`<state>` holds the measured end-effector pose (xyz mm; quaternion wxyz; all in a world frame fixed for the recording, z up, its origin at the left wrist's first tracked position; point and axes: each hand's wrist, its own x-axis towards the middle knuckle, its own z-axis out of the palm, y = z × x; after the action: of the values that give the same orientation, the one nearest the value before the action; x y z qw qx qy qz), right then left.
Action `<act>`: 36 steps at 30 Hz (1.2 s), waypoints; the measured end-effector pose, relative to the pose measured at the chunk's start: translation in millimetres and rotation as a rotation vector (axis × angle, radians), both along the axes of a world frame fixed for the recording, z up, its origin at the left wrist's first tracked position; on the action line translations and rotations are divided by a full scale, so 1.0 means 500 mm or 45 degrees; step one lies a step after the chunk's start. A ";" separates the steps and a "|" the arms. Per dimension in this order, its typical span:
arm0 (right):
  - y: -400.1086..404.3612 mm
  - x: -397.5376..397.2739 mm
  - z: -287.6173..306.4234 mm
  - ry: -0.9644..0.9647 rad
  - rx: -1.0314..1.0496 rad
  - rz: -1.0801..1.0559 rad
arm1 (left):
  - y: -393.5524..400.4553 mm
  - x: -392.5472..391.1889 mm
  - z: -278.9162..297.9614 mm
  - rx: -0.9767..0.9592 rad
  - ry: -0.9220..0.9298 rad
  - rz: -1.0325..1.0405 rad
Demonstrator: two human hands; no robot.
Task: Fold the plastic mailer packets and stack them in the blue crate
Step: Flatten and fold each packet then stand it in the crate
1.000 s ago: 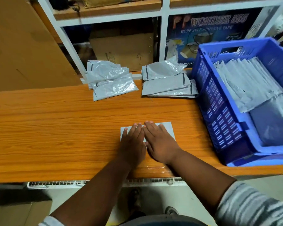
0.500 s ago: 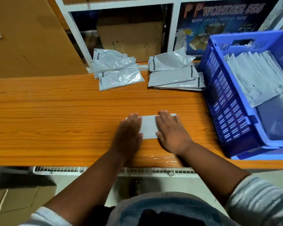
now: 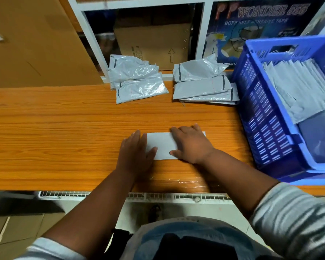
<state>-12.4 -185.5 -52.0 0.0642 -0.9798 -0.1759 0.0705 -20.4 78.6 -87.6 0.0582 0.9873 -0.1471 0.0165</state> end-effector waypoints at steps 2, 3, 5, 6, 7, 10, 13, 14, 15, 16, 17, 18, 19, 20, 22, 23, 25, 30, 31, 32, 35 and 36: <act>0.044 0.031 0.013 0.083 -0.029 -0.059 | -0.017 0.018 0.026 -0.048 -0.066 -0.006; 0.058 0.046 0.019 0.127 -0.033 -0.125 | -0.023 0.025 0.041 -0.068 -0.102 -0.010; 0.066 0.073 0.030 0.200 -0.033 -0.240 | -0.030 0.038 0.065 -0.120 -0.175 -0.053; 0.061 0.086 0.034 0.230 -0.018 -0.290 | -0.029 0.047 0.070 -0.154 -0.208 -0.077; 0.053 0.098 0.042 0.262 0.015 -0.342 | -0.028 0.058 0.075 -0.199 -0.242 -0.098; 0.013 0.132 0.075 0.413 0.300 -0.580 | -0.037 0.099 0.092 -0.397 -0.297 -0.175; -0.043 0.151 0.137 0.393 0.612 -0.771 | -0.086 0.136 0.143 -0.523 -0.255 -0.250; -0.064 0.153 0.163 0.339 0.653 -0.811 | -0.109 0.149 0.162 -0.534 -0.246 -0.280; -0.086 0.153 0.190 0.279 0.658 -0.849 | -0.136 0.159 0.182 -0.544 -0.240 -0.318; -0.108 0.149 0.219 0.217 0.642 -0.890 | -0.164 0.168 0.201 -0.557 -0.230 -0.360; -0.132 0.144 0.248 0.156 0.634 -0.934 | -0.194 0.177 0.220 -0.578 -0.215 -0.403; -0.157 0.135 0.275 0.090 0.654 -0.978 | -0.225 0.185 0.236 -0.604 -0.200 -0.448; -0.185 0.124 0.302 0.020 0.686 -1.028 | -0.259 0.192 0.252 -0.628 -0.183 -0.495; -0.214 0.110 0.330 -0.054 0.702 -1.077 | -0.294 0.196 0.268 -0.648 -0.172 -0.545; -0.275 0.076 0.378 -0.192 0.613 -1.164 | -0.368 0.197 0.299 -0.679 -0.159 -0.654; -0.308 0.058 0.398 -0.234 0.537 -1.197 | -0.405 0.194 0.314 -0.690 -0.156 -0.706; -0.376 0.023 0.432 -0.286 0.437 -1.253 | -0.479 0.181 0.344 -0.712 -0.170 -0.810; -0.538 -0.059 0.494 -0.276 0.316 -1.376 | -0.657 0.149 0.396 -0.746 -0.207 -0.980; -0.566 -0.071 0.498 -0.269 0.303 -1.401 | -0.688 0.142 0.404 -0.726 -0.192 -1.004; -0.593 -0.081 0.499 -0.264 0.285 -1.424 | -0.719 0.136 0.407 -0.703 -0.168 -1.026; -0.665 -0.103 0.469 -0.119 0.188 -1.449 | -0.799 0.112 0.402 -0.610 -0.078 -1.038; -0.683 -0.107 0.450 0.003 0.096 -1.409 | -0.821 0.107 0.395 -0.568 -0.034 -1.007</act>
<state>-65.7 -527.2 172.8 0.1270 -0.9229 0.3628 0.0210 33.2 -331.9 109.8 0.2693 0.8182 -0.5067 0.0371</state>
